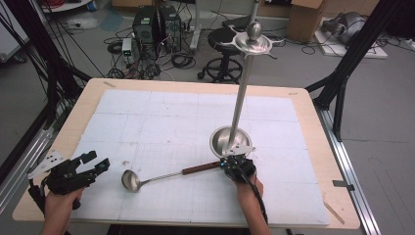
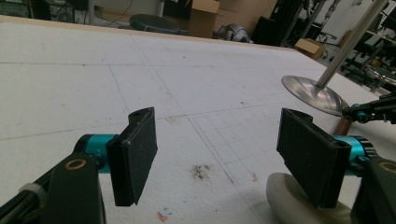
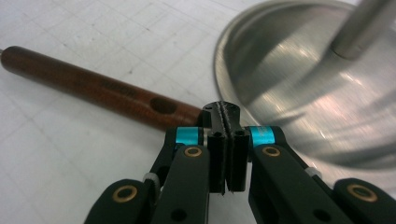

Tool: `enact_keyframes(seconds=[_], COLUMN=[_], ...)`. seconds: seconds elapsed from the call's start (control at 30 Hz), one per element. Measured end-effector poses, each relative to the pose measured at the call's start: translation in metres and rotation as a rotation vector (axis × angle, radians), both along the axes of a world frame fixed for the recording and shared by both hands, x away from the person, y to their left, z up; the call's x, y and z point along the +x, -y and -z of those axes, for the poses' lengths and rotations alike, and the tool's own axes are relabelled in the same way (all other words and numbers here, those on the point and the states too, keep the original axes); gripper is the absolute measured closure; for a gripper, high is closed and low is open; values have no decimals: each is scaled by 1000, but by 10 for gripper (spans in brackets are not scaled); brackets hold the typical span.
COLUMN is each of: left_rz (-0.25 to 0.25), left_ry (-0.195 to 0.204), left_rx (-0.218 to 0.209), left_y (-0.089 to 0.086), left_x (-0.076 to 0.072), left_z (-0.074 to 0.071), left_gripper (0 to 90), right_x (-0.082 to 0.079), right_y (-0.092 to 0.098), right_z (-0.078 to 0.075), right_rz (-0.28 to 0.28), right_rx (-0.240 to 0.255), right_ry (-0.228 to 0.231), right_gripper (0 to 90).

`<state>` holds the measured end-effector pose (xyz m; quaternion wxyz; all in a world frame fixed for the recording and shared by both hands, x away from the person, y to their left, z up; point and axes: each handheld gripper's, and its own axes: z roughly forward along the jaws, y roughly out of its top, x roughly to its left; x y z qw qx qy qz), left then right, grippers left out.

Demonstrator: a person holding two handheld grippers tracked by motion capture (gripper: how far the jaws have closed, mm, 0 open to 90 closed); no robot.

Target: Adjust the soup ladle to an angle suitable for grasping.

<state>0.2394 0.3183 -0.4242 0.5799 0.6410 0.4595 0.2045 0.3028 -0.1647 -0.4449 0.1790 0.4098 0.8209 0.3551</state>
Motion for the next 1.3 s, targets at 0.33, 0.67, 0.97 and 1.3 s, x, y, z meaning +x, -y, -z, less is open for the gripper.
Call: enact_keyframes(seconds=[0.33, 0.67, 0.97, 1.3], left_rz=[-4, -1, -7, -9], left_ry=[4, 11, 8, 4], left_rx=[6, 2, 1, 4], left_y=[-2, 0, -1, -2], left_x=[-2, -4, -4, -4], left_z=[-2, -3, -3, -2], left_gripper=[290, 290, 290, 290], right_x=[1, -25, -16, 7], right_y=[-7, 0, -22, -40], right_z=[-8, -7, -1, -3], right_rz=[-26, -104, -145, -130], right_rx=[29, 56, 30, -47], right_ry=[10, 7, -19, 4], right_gripper=[894, 894, 894, 894])
